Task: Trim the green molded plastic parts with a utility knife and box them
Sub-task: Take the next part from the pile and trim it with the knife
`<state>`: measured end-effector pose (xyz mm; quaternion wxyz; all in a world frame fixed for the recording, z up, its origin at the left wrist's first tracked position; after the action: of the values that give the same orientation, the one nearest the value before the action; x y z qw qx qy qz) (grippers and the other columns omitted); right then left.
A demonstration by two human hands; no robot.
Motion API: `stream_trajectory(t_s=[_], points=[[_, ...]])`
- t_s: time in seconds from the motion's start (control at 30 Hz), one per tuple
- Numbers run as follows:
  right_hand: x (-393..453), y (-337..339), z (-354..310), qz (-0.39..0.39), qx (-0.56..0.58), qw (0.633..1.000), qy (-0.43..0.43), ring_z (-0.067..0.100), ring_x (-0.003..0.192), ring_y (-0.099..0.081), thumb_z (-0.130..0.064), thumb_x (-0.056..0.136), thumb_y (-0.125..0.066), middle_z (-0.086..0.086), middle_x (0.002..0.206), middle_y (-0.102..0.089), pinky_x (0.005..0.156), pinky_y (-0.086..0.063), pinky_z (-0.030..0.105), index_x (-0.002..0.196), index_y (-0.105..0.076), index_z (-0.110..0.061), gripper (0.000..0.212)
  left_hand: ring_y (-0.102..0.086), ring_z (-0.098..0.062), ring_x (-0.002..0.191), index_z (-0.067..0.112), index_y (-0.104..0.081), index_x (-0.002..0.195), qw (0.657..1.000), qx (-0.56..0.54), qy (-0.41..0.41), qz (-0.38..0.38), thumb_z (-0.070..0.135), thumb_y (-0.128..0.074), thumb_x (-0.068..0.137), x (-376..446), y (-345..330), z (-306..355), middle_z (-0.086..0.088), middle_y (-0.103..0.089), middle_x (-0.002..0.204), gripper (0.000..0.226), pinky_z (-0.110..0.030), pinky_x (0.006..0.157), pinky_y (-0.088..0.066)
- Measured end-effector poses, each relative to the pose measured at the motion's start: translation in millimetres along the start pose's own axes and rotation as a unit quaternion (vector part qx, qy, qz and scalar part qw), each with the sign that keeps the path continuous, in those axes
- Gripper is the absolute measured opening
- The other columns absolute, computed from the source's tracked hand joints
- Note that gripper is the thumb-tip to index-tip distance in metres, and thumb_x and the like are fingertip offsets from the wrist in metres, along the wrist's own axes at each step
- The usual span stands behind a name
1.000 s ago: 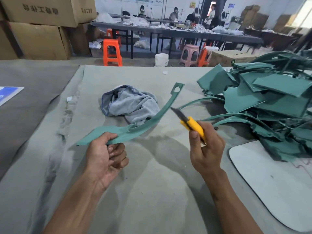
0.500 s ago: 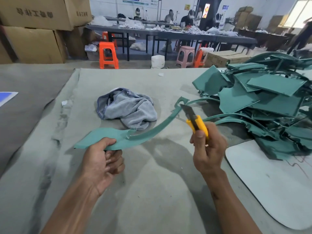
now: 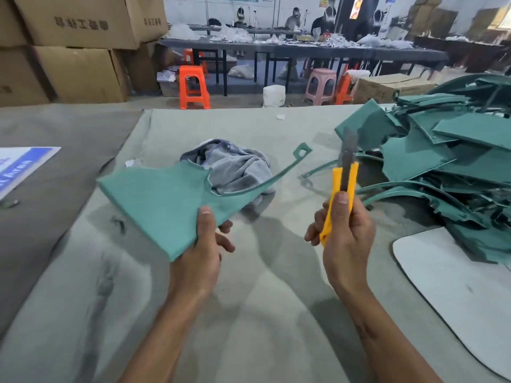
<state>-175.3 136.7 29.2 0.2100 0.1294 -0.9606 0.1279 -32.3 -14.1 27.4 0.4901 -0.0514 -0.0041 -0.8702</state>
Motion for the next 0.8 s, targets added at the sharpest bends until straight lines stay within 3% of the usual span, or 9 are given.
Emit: stream_trajectory(t_s=[0.07,0.17,0.27,0.33,0.47,0.57,0.7,0.8], points=[[-8,-11,3,-0.033,-0.022,0.998,-0.039,0.029,0.047,-0.059,-0.061,0.098,-0.058,0.004,0.060,-0.054,0.045,-0.046,0.029,0.078,-0.055,-0.027,0.039,-0.064,-0.025,0.054,0.051,-0.068,0.082,0.999,0.038,-0.008,-0.017,0.076,-0.035,0.086,-4,0,0,0.012,-0.074,0.076,0.041,-0.035,0.054,-0.048],[-16,-24,4,-0.032,0.000,0.995,-0.089,0.024,0.053,-0.061,-0.058,0.087,-0.076,0.008,0.065,-0.058,0.046,-0.047,0.029,0.082,-0.059,-0.021,0.041,-0.059,-0.013,0.047,0.052,-0.068,0.077,0.996,0.071,0.014,-0.047,0.082,-0.036,0.080,-11,-3,0,0.010,-0.076,0.074,0.044,-0.030,0.058,-0.044],[-13,-24,1,0.013,0.024,0.995,-0.095,0.017,0.063,-0.064,-0.035,0.089,-0.083,0.013,0.078,-0.071,0.046,-0.047,0.027,0.089,-0.069,-0.008,0.031,-0.058,-0.009,0.049,0.050,-0.068,0.083,0.993,0.081,-0.001,-0.087,0.080,-0.044,0.084,-21,-10,3,0.010,-0.076,0.074,0.039,-0.016,0.055,-0.046],[-9,-21,-2,0.039,0.083,0.987,-0.129,0.017,0.066,-0.066,-0.019,0.092,-0.081,0.016,0.087,-0.075,0.045,-0.044,0.026,0.087,-0.068,-0.007,0.018,-0.058,-0.006,0.051,0.037,-0.071,0.087,0.993,0.067,-0.017,-0.096,0.073,-0.054,0.088,-27,-15,4,0.008,-0.075,0.075,0.039,-0.010,0.055,-0.045],[0,-18,-5,0.059,0.258,0.941,-0.212,0.020,0.067,-0.064,0.005,0.093,-0.069,0.020,0.088,-0.073,0.049,-0.045,0.022,0.081,-0.053,-0.018,0.030,-0.071,-0.005,0.079,0.021,-0.074,0.106,0.986,0.072,-0.066,-0.135,0.063,-0.070,0.085,-40,-22,1,0.010,-0.077,0.094,0.046,-0.020,0.074,-0.055],[10,-10,-2,0.105,0.291,0.923,-0.230,0.019,0.072,-0.065,0.007,0.095,-0.066,0.015,0.084,-0.069,0.056,-0.050,0.021,0.079,-0.055,-0.016,0.031,-0.073,-0.010,0.092,0.012,-0.070,0.113,0.979,-0.030,-0.108,-0.169,0.040,-0.080,0.077,-38,-25,0,0.005,-0.077,0.099,0.047,-0.019,0.078,-0.056],[19,2,0,0.137,0.232,0.949,-0.167,0.019,0.069,-0.067,0.007,0.095,-0.067,0.006,0.072,-0.070,0.057,-0.049,0.025,0.080,-0.053,-0.017,0.032,-0.065,-0.025,0.109,0.024,-0.072,0.115,0.940,-0.230,-0.050,-0.246,0.021,-0.079,0.071,-29,-24,0,-0.003,-0.073,0.114,0.045,-0.052,0.099,-0.051],[22,5,4,0.098,0.174,0.971,-0.134,0.021,0.063,-0.063,0.005,0.093,-0.070,0.012,0.075,-0.071,0.054,-0.047,0.026,0.078,-0.057,-0.019,0.031,-0.070,-0.024,0.109,0.028,-0.078,0.110,0.923,-0.324,0.039,-0.206,0.018,-0.081,0.070,-26,-22,0,-0.003,-0.075,0.118,0.041,-0.042,0.087,-0.059]])
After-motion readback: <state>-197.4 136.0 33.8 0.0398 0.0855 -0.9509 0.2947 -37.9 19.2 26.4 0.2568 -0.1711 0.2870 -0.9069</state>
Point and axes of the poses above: each hand's wrist, its own x-axis towards the middle knuckle, its own y-axis out of the back of the hand, z = x × y, the point moved 1 cm from there along x, towards the middle knuckle
